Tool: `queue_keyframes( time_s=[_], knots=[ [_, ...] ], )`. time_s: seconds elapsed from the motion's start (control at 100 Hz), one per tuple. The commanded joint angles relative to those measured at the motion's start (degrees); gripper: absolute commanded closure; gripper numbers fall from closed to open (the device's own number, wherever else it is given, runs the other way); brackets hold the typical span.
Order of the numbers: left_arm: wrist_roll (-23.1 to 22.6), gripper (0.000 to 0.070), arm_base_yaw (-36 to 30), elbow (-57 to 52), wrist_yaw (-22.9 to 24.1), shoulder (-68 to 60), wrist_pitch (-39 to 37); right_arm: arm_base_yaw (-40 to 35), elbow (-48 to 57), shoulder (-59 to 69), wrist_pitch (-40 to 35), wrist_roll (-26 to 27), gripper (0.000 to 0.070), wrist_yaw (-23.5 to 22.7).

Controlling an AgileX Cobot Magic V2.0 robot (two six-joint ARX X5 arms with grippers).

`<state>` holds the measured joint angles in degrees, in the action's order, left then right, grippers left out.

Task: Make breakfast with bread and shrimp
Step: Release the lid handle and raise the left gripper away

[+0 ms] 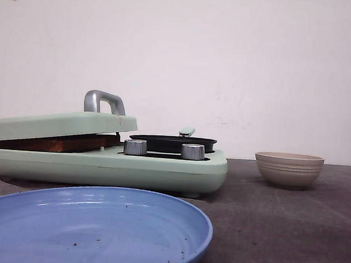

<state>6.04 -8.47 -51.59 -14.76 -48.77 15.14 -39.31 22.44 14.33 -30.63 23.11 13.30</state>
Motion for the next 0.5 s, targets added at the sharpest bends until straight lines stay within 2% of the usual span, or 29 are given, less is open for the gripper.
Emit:
queue_keyframes(
  time_s=[0.0, 0.13, 0.27, 0.49],
  knots=[
    [-2.49, 0.0347, 0.13, -1.29, 0.48, 1.22, 0.33, -0.35, 0.02, 0.13, 0.55, 1.53, 0.0423, 0.02],
    [-3.80, 0.0347, 0.48, -1.29, 1.36, 4.59, 3.15, -0.35, 0.02, 0.13, 0.57, 2.21, 0.0423, 0.02],
    [-2.47, 0.0347, 1.05, -1.29, 3.04, 6.25, 4.85, -0.35, 0.02, 0.13, 1.03, 2.27, 0.0423, -0.04],
    [-1.95, 0.0347, 1.70, -0.61, 2.97, 7.48, 6.69, -0.28, 0.09, 0.17, 1.25, 4.79, 0.0423, -3.19]
  ],
)
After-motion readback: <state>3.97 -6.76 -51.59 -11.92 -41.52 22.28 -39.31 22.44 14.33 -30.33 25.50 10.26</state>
